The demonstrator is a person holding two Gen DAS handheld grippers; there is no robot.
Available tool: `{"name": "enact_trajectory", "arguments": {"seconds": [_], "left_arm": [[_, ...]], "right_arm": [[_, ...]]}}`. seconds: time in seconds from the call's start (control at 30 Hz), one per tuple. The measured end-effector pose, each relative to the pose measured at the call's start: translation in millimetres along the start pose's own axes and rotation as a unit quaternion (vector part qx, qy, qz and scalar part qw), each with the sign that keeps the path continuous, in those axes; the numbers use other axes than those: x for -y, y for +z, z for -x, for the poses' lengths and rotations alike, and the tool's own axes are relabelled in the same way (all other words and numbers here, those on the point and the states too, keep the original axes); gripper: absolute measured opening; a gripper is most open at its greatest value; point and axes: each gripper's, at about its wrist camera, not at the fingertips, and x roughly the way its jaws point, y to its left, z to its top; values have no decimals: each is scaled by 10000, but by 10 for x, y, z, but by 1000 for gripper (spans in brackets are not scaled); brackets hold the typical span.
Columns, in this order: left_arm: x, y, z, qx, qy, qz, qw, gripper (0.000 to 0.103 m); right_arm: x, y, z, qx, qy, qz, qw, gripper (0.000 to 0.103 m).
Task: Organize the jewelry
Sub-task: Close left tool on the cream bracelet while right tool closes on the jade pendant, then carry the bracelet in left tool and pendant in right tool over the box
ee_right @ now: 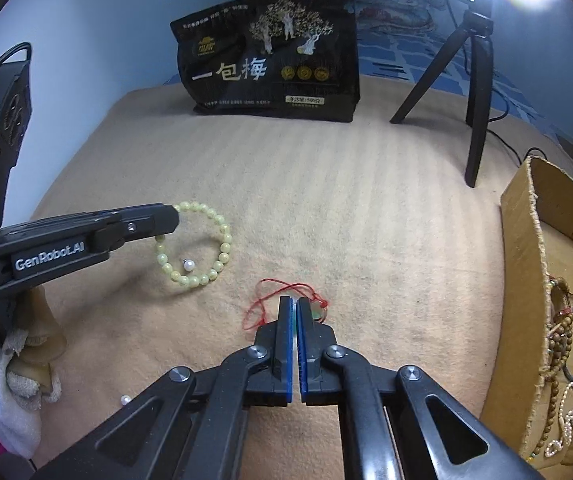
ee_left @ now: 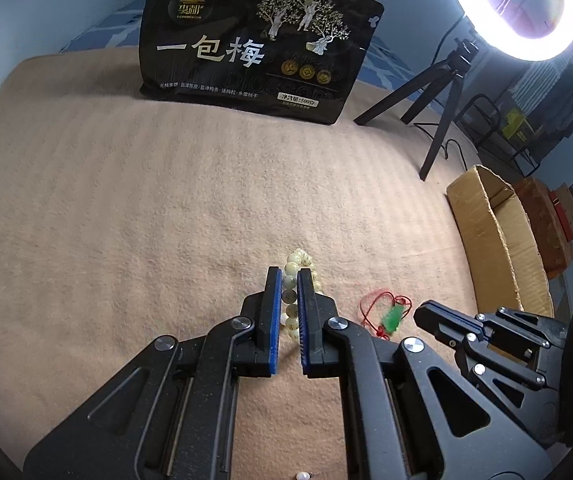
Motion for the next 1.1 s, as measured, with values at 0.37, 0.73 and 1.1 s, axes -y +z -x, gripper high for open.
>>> {"name": "enact_trajectory", "arguments": {"seconds": [0.37,0.73,1.1], "left_arm": [[-21,-23,72,33,17,20,10000,5],[51,-5,85,75,5,-45,10000,5],[265,29,321,277,-137,-180,9994,5]], "right_arm": [[80,-5,-135,-202,236,-235,9992,52],[-58,-8,-318,-337,-67,87,9994,30],[-5,32,121,63,-17,51,10000,30]]}}
